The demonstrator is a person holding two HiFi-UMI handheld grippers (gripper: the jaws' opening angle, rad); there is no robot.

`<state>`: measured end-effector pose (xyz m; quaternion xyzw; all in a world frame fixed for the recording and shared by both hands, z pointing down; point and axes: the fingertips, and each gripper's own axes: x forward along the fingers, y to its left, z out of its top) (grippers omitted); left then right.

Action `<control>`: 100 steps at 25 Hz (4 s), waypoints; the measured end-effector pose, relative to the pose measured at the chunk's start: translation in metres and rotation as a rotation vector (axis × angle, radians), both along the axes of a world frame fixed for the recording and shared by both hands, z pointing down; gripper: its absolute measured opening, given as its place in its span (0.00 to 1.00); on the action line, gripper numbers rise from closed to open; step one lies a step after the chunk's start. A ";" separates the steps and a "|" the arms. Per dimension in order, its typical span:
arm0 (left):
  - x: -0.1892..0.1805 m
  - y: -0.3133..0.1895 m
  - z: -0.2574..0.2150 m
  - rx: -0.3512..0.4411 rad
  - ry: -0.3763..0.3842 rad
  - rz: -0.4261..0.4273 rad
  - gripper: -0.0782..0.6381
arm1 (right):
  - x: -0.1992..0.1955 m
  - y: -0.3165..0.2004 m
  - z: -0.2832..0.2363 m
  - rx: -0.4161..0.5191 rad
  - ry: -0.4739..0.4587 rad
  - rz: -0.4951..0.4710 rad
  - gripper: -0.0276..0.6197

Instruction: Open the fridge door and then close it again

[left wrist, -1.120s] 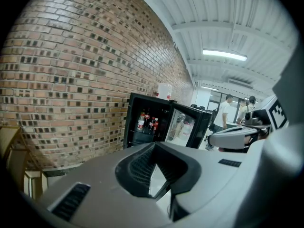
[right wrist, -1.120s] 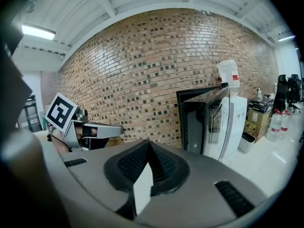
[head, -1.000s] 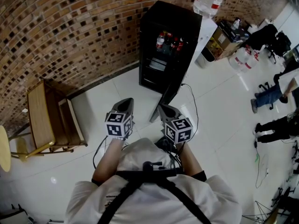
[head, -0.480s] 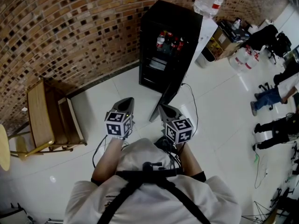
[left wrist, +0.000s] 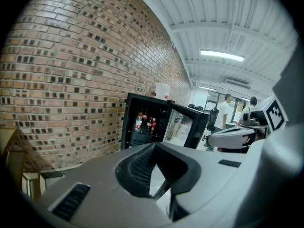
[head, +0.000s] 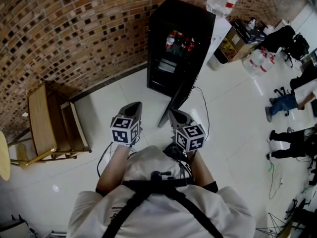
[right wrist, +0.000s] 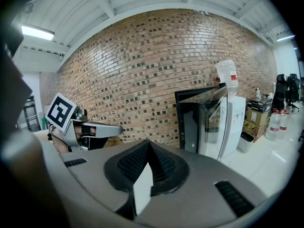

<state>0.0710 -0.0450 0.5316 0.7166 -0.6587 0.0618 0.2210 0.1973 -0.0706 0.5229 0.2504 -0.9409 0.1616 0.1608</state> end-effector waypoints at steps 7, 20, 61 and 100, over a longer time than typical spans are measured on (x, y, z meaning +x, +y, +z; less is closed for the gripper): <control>0.004 -0.002 0.000 -0.003 0.018 0.002 0.11 | 0.003 -0.002 -0.006 0.015 -0.018 -0.005 0.06; 0.011 -0.008 0.004 -0.009 0.023 0.016 0.11 | 0.016 -0.008 -0.009 0.032 -0.025 0.021 0.06; 0.141 -0.090 -0.039 0.027 -0.051 0.399 0.33 | 0.029 -0.089 0.069 0.107 0.125 0.083 0.43; -0.178 -0.052 0.030 0.010 0.119 -0.148 0.23 | -0.240 -0.234 0.078 0.124 0.135 0.497 0.38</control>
